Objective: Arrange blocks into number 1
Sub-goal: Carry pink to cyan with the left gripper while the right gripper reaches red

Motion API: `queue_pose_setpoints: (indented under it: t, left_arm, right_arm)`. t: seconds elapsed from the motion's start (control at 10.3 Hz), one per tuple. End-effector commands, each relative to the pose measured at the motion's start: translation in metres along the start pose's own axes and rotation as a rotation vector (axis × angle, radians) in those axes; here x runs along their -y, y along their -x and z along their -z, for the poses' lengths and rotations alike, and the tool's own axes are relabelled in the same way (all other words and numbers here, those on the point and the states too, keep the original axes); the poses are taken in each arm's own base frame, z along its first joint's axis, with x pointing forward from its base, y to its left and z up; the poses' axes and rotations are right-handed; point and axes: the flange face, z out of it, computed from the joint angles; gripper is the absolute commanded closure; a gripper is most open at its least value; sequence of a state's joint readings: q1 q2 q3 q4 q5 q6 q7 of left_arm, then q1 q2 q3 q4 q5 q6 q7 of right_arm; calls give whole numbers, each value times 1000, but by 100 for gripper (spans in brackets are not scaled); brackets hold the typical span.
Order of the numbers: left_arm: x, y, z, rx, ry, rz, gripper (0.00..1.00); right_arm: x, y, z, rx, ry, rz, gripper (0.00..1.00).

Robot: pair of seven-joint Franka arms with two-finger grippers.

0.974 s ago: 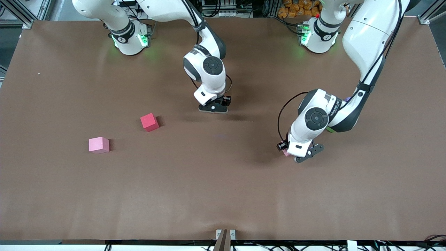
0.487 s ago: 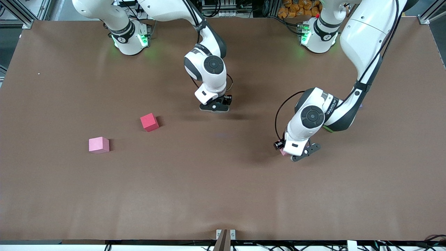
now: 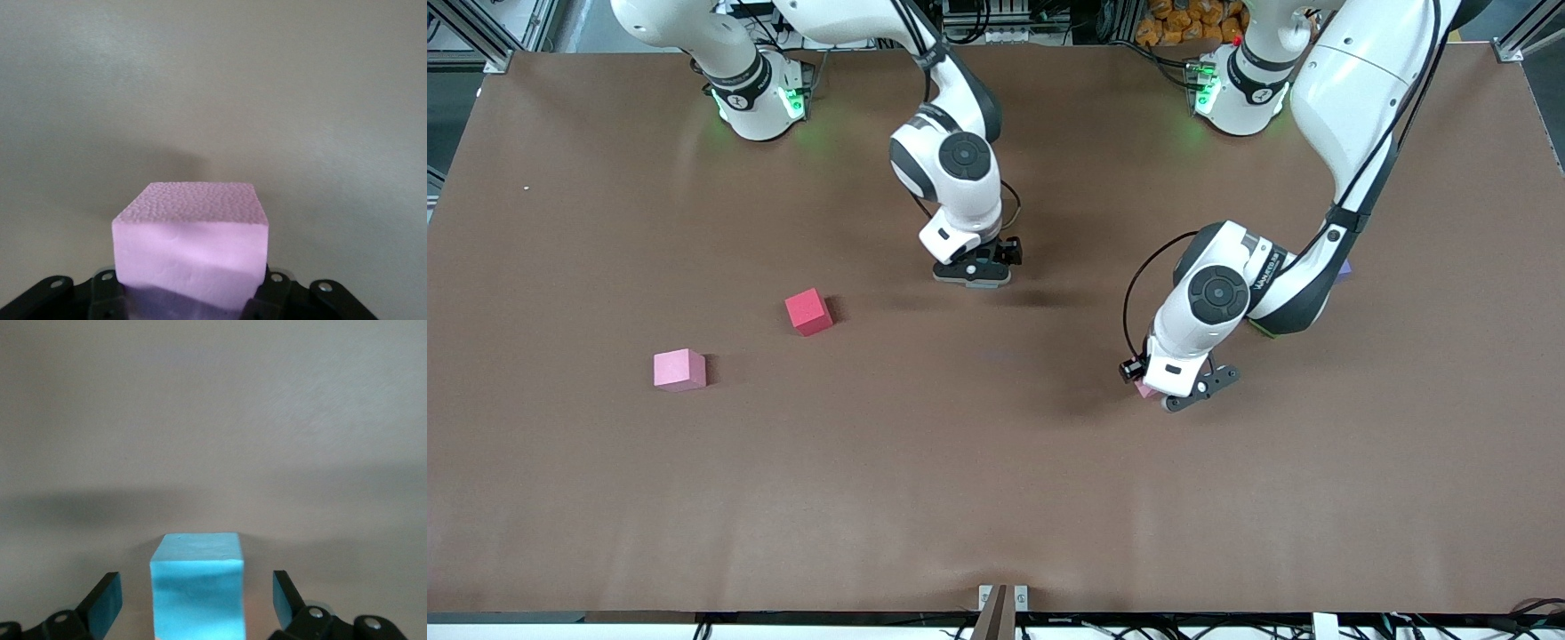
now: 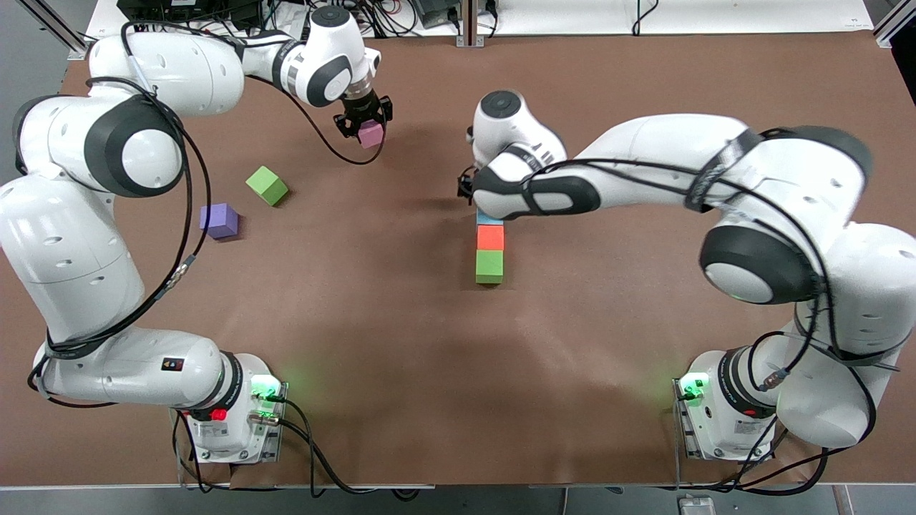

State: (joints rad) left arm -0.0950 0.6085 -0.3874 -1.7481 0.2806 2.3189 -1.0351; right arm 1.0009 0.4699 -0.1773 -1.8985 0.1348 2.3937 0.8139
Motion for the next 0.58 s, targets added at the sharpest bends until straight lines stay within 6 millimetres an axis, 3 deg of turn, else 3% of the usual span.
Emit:
queue_pose_setpoints:
  t: [0.0,0.29,0.39,0.49]
  left_arm:
    - [-31,25,8,-14,2,-152,100]
    - [-95,81,23,-11,63,-252,100]
    - [-123,109,21,20,96,-265,100]
    - [-139,138,2,58,81,-281,100]
  right_arm:
    - [-57,-12,50,5,-44,8,0]
    - [-133,-50,88,-45,36,129,0]
    - [-162,-67,106,-45,38,155,0]
    - [-193,-84,122,-48,35,190,0]
